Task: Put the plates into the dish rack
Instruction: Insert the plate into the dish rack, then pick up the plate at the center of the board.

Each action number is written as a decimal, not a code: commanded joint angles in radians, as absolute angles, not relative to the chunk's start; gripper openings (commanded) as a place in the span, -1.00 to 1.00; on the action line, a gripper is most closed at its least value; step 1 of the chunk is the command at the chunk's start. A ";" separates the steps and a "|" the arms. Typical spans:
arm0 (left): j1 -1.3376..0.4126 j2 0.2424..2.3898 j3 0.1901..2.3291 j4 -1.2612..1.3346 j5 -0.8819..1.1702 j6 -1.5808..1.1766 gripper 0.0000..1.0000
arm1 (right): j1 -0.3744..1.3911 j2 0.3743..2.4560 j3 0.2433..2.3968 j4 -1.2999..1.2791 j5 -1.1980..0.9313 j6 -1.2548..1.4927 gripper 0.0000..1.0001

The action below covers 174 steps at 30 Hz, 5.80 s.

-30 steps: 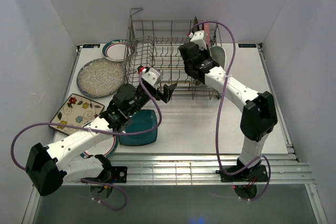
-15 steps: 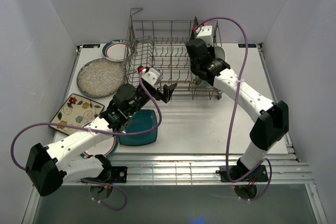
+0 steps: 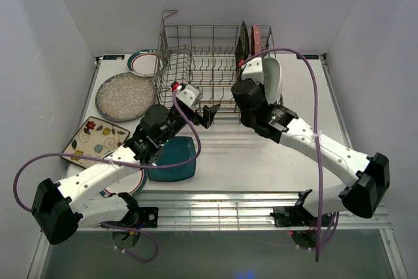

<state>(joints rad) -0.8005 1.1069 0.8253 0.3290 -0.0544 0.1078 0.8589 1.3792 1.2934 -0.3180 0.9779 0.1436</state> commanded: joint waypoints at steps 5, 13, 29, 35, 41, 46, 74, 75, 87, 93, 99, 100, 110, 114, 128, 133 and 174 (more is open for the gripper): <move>-0.796 1.074 0.822 0.330 -0.038 0.109 0.96 | 0.991 1.240 1.143 -0.225 1.045 0.255 -0.40; -0.795 1.071 0.822 0.330 -0.040 0.109 0.96 | 1.100 1.181 1.032 -0.247 1.088 0.365 -0.41; -0.796 1.054 0.819 0.330 -0.054 0.127 0.96 | 1.287 1.062 0.818 -0.336 1.120 0.635 -0.42; -0.796 1.031 0.813 0.311 0.068 0.196 0.96 | 1.287 0.911 0.678 -0.284 1.046 0.650 -0.42; -0.796 1.094 0.942 0.295 0.048 0.232 0.96 | 1.285 0.694 0.551 -0.322 1.000 0.704 -0.40; -0.795 1.234 1.072 0.301 0.067 0.290 0.96 | 1.285 0.579 0.515 -0.417 1.003 0.765 -0.39; -0.810 0.778 0.664 0.040 0.367 0.307 0.96 | 1.284 0.696 0.457 -0.123 0.804 0.623 -0.25; -0.810 0.763 0.658 0.029 0.359 0.317 0.96 | 1.285 0.712 0.450 -0.088 0.787 0.620 -0.22; -0.818 0.710 0.531 -0.158 0.278 0.518 0.96 | 1.270 0.799 0.299 0.233 0.632 0.748 0.04; -0.822 0.698 0.491 -0.225 0.244 0.566 0.96 | 1.236 0.850 0.160 0.473 0.558 0.867 0.07; -0.822 0.680 0.463 -0.213 0.140 0.529 0.96 | 1.207 0.992 0.086 0.725 0.465 0.974 0.08; -0.822 0.672 0.462 -0.213 0.126 0.522 0.96 | 1.204 1.018 0.086 0.783 0.454 0.985 0.08; -0.822 0.545 0.393 -0.117 0.015 0.428 0.96 | 1.203 1.454 0.116 1.282 0.319 1.086 0.00; -0.822 0.520 0.393 -0.104 -0.038 0.413 0.96 | 1.206 1.583 0.184 1.350 0.273 1.117 -0.03; -0.822 0.476 0.390 -0.103 -0.077 0.413 0.96 | 1.207 1.710 0.302 1.309 0.276 1.140 0.09; -0.822 0.474 0.391 -0.104 -0.090 0.413 0.96 | 1.207 1.739 0.321 1.310 0.273 1.155 0.12; -0.822 0.454 0.391 -0.104 -0.101 0.413 0.96 | 1.207 1.991 0.488 1.344 0.267 1.238 0.04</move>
